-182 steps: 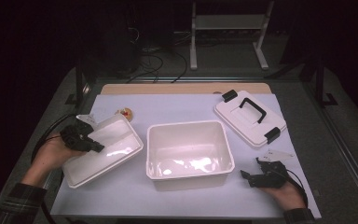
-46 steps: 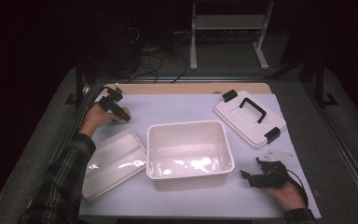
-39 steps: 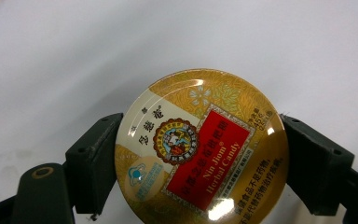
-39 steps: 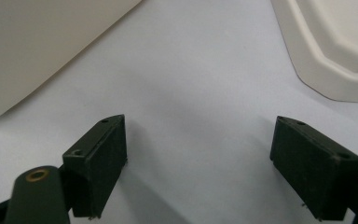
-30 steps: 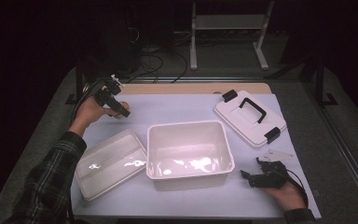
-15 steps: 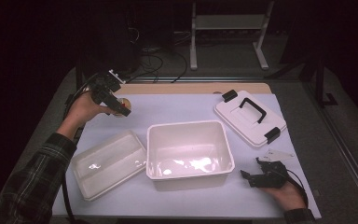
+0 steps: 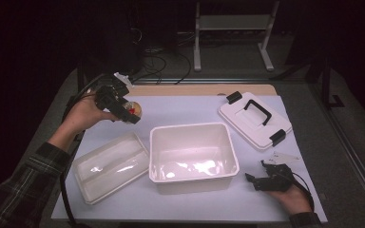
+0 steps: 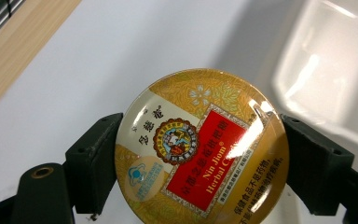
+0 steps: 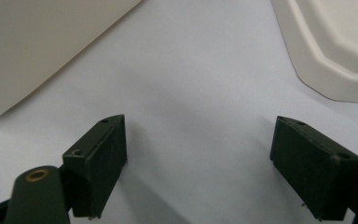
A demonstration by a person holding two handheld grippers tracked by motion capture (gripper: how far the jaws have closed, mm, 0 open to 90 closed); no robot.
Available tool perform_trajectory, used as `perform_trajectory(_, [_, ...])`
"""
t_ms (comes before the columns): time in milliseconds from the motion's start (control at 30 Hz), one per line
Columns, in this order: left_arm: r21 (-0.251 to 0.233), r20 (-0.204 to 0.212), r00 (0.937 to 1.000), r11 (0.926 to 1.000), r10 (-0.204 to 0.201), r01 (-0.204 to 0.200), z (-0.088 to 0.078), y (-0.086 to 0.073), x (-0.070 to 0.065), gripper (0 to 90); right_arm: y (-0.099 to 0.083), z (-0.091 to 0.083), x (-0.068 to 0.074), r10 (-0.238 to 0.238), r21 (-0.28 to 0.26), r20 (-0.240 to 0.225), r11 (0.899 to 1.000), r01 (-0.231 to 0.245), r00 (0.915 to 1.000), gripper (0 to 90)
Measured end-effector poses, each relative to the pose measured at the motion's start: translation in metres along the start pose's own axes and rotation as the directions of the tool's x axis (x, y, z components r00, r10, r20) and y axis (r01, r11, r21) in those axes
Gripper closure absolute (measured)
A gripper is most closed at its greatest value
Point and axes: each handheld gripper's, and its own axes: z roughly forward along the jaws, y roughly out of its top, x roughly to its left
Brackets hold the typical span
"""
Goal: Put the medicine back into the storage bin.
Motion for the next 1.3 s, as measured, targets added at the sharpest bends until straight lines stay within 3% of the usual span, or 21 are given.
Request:
perform_trajectory(267, [-0.015, 0.044, 0.9950, 0.9959, 0.090, -0.089, -0.005, 0.011, -0.032, 19.7, 0.000, 0.000, 0.000, -0.001, 0.000, 0.001, 1.000, 0.001, 1.0000, 17.9])
perform_trajectory(333, [-0.020, 0.055, 0.9891, 0.9906, 0.136, -0.135, -0.005, 0.016, -0.044, 19.6, 0.000, 0.000, 0.000, -0.001, 0.000, 0.001, 1.000, 0.001, 1.0000, 17.9])
perform_trajectory(533, [-0.037, 0.094, 0.9803, 0.9845, 0.174, -0.171, -0.002, 0.021, -0.065, 19.6, 0.000, 0.000, 0.000, 0.000, 0.000, 0.000, 1.000, 0.000, 1.0000, 17.9])
perform_trajectory(567, [-0.040, 0.106, 0.9750, 0.9805, 0.196, -0.192, 0.001, 0.023, -0.073, 19.6, 0.000, 0.000, 0.000, 0.000, 0.000, 0.000, 1.000, 0.000, 1.0000, 17.9])
perform_trajectory(600, [-0.040, 0.106, 0.9750, 0.9805, 0.196, -0.192, 0.001, 0.023, -0.073, 19.6, 0.000, 0.000, 0.000, 0.000, 0.000, 0.000, 1.000, 0.000, 1.0000, 17.9])
perform_trajectory(700, [-0.039, 0.123, 0.9661, 0.9739, 0.227, -0.224, 0.009, 0.026, -0.086, 19.6, 0.000, 0.000, 0.000, 0.000, 0.000, 0.001, 1.000, 0.000, 1.0000, 17.9])
perform_trajectory(833, [-0.032, 0.142, 0.9558, 0.9663, 0.257, -0.255, 0.018, 0.029, -0.098, 19.7, 0.000, 0.000, 0.000, 0.000, 0.001, 0.000, 1.000, 0.000, 1.0000, 17.8])
perform_trajectory(933, [-0.022, 0.148, 0.9516, 0.9628, 0.269, -0.269, 0.023, 0.030, -0.103, 19.6, 0.000, 0.000, 0.000, 0.001, 0.001, 0.000, 1.000, -0.001, 1.0000, 17.8])
perform_trajectory(1000, [-0.001, 0.153, 0.9451, 0.9564, 0.289, -0.292, 0.032, 0.030, -0.109, 19.6, 0.000, 0.000, 0.000, 0.001, 0.001, 0.000, 1.000, -0.001, 1.0000, 17.8])
perform_trajectory(1300, [0.023, 0.165, 0.9375, 0.9491, 0.306, -0.314, 0.061, 0.023, -0.115, 19.6, 0.000, 0.000, 0.000, 0.000, 0.001, 0.000, 1.000, 0.000, 1.0000, 17.8])
